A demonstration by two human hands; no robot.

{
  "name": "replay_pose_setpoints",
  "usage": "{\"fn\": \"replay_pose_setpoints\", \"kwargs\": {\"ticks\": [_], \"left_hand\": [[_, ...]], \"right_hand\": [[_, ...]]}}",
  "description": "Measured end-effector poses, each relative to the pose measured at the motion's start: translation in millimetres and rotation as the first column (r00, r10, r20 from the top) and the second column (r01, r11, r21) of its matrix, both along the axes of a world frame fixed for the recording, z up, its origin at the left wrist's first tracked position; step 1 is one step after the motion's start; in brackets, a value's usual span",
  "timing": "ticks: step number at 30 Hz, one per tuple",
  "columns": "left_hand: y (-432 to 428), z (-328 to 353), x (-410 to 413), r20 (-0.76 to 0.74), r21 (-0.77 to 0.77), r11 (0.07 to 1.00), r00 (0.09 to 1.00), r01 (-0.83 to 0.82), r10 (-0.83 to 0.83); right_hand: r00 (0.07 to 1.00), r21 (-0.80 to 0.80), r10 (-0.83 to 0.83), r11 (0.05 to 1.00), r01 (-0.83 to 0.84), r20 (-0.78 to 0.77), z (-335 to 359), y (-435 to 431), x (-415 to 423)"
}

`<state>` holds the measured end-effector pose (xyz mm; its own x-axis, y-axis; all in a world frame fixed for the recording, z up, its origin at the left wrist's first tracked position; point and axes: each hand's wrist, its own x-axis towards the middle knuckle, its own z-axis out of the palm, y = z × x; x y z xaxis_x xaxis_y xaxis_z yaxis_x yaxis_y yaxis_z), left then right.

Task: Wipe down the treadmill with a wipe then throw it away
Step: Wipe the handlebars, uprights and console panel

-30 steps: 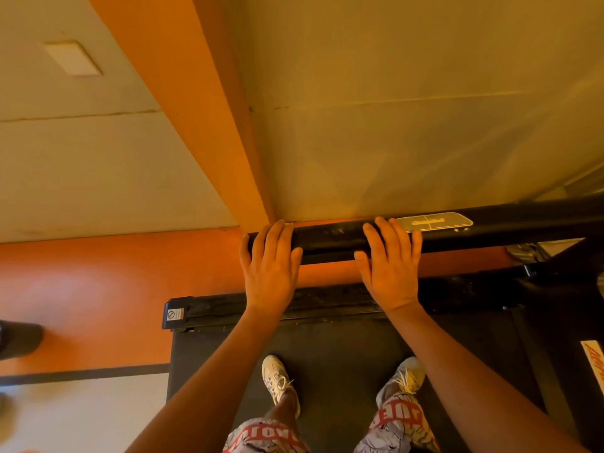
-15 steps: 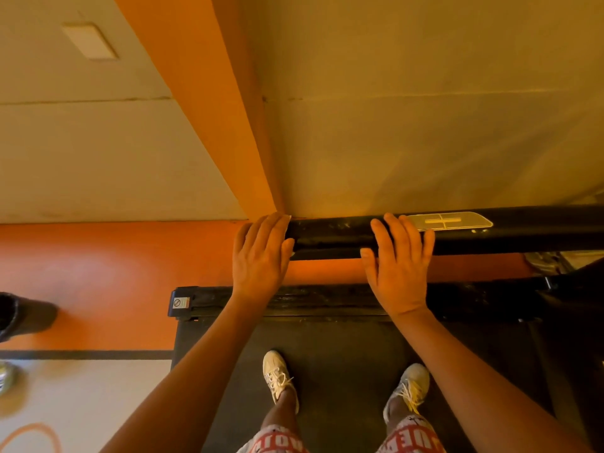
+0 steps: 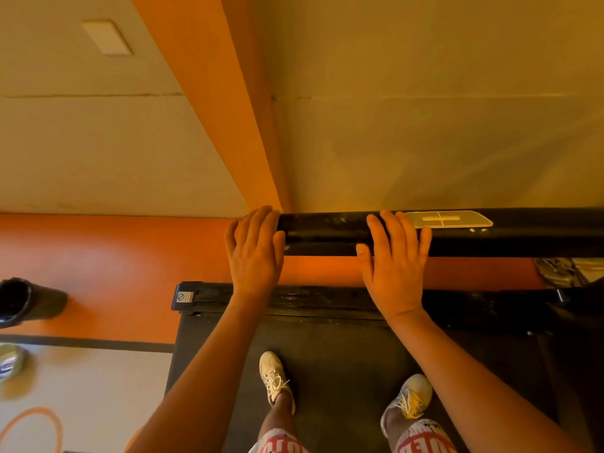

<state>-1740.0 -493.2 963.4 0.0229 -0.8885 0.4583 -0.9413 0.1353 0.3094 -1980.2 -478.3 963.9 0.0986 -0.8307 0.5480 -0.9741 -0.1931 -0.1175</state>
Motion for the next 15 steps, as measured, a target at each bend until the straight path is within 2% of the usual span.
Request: {"fn": "replay_pose_setpoints", "kwargs": {"ticks": [2, 5, 10, 15], "left_hand": [[1, 6, -9, -0.019, 0.028, 0.999, 1.000, -0.020, 0.021], [4, 11, -26, 0.043, 0.083, 0.996, 0.999, 0.008, -0.011], [-3, 12, 3, 0.119, 0.041, 0.992, 0.985, 0.122, -0.127], [-3, 18, -13, 0.185, 0.140, 0.981, 0.969, 0.137, -0.162]], "right_hand": [[1.000, 0.027, 0.002, 1.000, -0.002, -0.002, 3, 2, -1], [0.999, 0.062, 0.020, 0.998, -0.018, -0.033, 4, 4, -3], [0.995, 0.031, 0.024, 0.999, -0.021, -0.093, 1, 2, -7], [0.995, 0.005, -0.028, 1.000, 0.028, -0.099, -5, -1, -1]]}}
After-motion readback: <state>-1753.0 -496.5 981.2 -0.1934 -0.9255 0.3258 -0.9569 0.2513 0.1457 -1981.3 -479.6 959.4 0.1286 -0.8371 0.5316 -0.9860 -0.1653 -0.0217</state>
